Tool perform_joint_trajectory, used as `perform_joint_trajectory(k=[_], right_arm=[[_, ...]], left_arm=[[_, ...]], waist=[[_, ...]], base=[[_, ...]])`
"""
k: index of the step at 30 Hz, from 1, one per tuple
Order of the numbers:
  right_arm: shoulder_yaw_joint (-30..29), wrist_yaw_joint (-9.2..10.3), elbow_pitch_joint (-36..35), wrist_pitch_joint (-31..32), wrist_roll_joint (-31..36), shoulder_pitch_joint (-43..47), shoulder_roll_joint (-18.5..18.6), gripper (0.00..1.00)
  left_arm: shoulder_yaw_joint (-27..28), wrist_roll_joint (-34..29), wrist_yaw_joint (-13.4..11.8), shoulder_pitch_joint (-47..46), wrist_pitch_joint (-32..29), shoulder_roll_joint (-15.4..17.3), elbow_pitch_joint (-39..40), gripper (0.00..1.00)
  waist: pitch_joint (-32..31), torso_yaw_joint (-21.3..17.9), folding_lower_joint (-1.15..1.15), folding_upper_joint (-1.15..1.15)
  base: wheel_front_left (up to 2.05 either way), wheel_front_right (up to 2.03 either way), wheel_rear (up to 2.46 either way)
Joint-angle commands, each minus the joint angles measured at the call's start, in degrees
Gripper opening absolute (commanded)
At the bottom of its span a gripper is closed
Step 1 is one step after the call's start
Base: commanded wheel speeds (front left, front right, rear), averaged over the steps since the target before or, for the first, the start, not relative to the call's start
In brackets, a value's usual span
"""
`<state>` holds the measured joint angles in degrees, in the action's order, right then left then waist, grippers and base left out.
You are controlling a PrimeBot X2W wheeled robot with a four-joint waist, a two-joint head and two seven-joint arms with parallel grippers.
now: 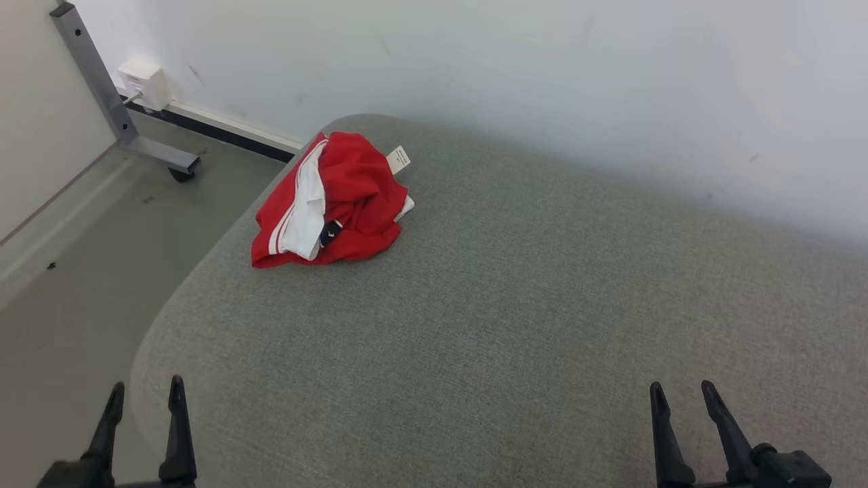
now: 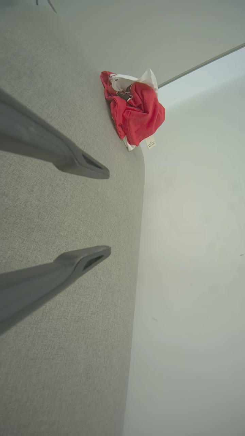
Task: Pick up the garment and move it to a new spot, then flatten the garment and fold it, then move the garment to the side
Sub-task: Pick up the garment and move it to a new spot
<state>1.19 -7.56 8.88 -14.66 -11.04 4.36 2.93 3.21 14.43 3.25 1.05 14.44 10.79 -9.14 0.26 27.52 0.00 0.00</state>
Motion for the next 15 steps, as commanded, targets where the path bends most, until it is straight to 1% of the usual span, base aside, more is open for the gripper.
perform_joint_trajectory(k=[1,5,8,13,15], right_arm=[[-0.1,0.12,-0.4,0.1,0.4,-0.8,0.1,1.0],[-0.5,0.12,-1.4,0.4,0.9,-2.0,0.8,1.0],[-0.5,0.12,-2.2,0.9,1.3,-3.2,1.4,1.0],[-0.9,0.12,-4.2,1.8,2.3,-5.5,2.2,1.0],[-1.0,0.12,-5.2,2.3,2.7,-6.3,2.4,1.0]], left_arm=[[-0.2,0.6,0.3,-2.4,-0.3,0.3,-0.2,1.0],[-0.6,1.4,1.2,-8.6,-0.9,1.2,-1.6,1.0],[-0.3,2.1,1.6,-13.9,-1.4,2.3,-3.1,1.0],[1.2,4.1,2.0,-22.7,-2.2,4.5,-5.5,1.0],[1.8,4.5,2.1,-26.0,-2.8,6.2,-6.5,1.0]], waist=[[1.3,-1.1,0.0,0.0],[3.7,-3.2,0.0,0.0],[6.0,-5.5,0.0,0.0],[10.8,-10.5,0.0,0.0],[13.2,-12.6,0.0,0.0]], base=[[0.0,0.0,0.0],[0.0,0.0,0.0],[0.0,0.0,0.0],[0.0,0.0,0.0],[0.0,0.0,0.0]])
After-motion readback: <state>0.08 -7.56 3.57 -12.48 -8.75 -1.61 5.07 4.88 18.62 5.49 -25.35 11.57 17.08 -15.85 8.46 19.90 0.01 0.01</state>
